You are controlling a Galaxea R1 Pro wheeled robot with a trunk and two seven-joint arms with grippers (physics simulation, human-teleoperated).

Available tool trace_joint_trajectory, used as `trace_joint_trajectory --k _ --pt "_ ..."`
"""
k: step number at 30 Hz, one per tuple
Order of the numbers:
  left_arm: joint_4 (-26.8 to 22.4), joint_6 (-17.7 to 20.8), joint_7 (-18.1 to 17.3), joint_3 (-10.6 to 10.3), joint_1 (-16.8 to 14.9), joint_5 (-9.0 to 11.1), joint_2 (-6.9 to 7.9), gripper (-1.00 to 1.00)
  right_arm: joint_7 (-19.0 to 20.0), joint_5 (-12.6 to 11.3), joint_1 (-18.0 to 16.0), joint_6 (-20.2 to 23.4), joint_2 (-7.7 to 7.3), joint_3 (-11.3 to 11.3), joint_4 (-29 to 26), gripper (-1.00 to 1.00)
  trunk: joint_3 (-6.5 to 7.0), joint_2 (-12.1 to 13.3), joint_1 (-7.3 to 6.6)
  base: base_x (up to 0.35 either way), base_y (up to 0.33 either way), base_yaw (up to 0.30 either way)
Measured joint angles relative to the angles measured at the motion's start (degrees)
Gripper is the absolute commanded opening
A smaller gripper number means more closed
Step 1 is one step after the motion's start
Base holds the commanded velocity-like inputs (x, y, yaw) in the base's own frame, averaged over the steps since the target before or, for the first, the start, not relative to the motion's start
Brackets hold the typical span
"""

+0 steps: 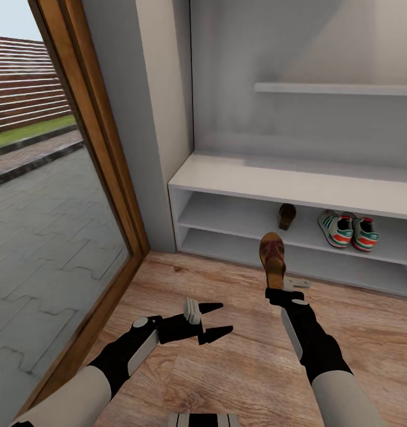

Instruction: Pick up the two gym shoes and the two sandals from the corridor floor and place them onto the hallstand (shoe rack) in the corridor, making sure they are on the rack and not on the floor. Arrange them so the two gym shoes are next to each other and the two sandals are next to each other.

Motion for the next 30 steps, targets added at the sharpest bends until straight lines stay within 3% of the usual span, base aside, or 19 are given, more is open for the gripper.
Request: trace_joint_trajectory --k 18,30 --pt "0.00 0.00 -0.06 -0.06 0.00 0.00 0.03 1.00 0.07 0.61 0.02 -0.64 -0.05 0.08 0.24 -1.00 0.00 0.00 0.00 0.000 0.000 0.000" --pt "0.00 0.00 -0.06 -0.04 0.00 0.00 0.03 1.00 0.07 0.60 0.02 -7.13 -0.04 0.08 0.50 -1.00 0.00 0.00 0.00 0.000 0.000 0.000"
